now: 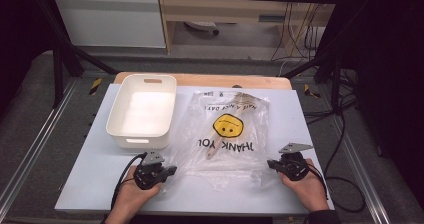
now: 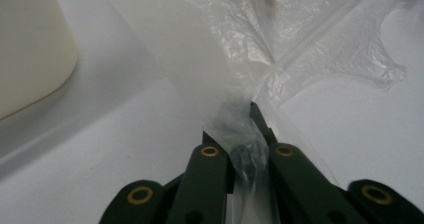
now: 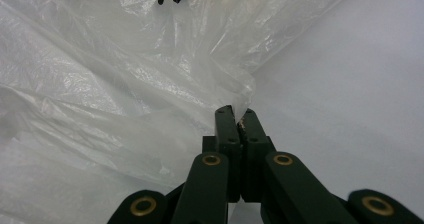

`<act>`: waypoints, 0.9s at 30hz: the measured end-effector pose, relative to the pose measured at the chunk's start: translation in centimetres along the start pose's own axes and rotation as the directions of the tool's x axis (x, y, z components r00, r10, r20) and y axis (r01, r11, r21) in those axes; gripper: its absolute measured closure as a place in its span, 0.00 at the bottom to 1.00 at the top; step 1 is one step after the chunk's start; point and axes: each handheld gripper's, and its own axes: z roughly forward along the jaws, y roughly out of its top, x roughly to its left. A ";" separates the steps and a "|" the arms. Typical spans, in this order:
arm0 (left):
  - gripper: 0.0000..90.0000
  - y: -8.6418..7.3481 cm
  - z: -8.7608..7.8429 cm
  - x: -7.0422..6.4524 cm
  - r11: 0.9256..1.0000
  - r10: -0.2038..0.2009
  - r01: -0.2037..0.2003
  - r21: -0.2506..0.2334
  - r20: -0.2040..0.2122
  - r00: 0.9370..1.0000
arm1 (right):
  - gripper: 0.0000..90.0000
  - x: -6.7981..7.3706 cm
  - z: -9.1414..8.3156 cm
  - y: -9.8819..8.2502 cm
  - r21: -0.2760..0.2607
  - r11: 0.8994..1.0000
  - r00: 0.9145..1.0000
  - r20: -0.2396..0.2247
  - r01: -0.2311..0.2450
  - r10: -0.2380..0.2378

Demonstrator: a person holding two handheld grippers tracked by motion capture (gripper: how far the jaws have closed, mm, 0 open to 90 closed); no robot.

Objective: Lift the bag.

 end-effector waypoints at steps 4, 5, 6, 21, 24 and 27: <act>0.95 0.0 -0.2 0.2 1.000 -0.012 0.012 -0.018 0.005 1.000 | 1.00 -0.1 -0.1 0.0 -0.018 1.000 1.000 0.000 0.003 -0.003; 0.93 0.0 -0.2 0.2 0.999 -0.021 0.021 -0.025 0.005 1.000 | 1.00 -0.1 -0.1 0.0 -0.025 1.000 1.000 0.001 0.000 0.000; 0.92 0.0 -0.3 0.2 0.999 -0.023 0.023 -0.030 0.003 1.000 | 0.99 -0.1 -0.1 0.0 -0.029 1.000 1.000 -0.001 -0.006 0.006; 0.44 0.0 -1.5 -0.1 0.992 -0.060 0.053 -0.112 -0.063 0.996 | 0.61 0.1 -0.3 0.4 -0.109 0.994 1.000 0.000 -0.020 0.020; 0.35 0.0 -1.7 -0.2 0.989 -0.067 0.057 -0.133 -0.072 0.995 | 0.52 0.2 -0.2 0.5 -0.114 0.993 1.000 0.007 -0.016 0.016; 0.31 0.0 -2.0 -0.3 0.986 -0.074 0.062 -0.155 -0.075 0.994 | 0.45 0.3 -0.2 0.6 -0.123 0.992 1.000 0.011 -0.013 0.015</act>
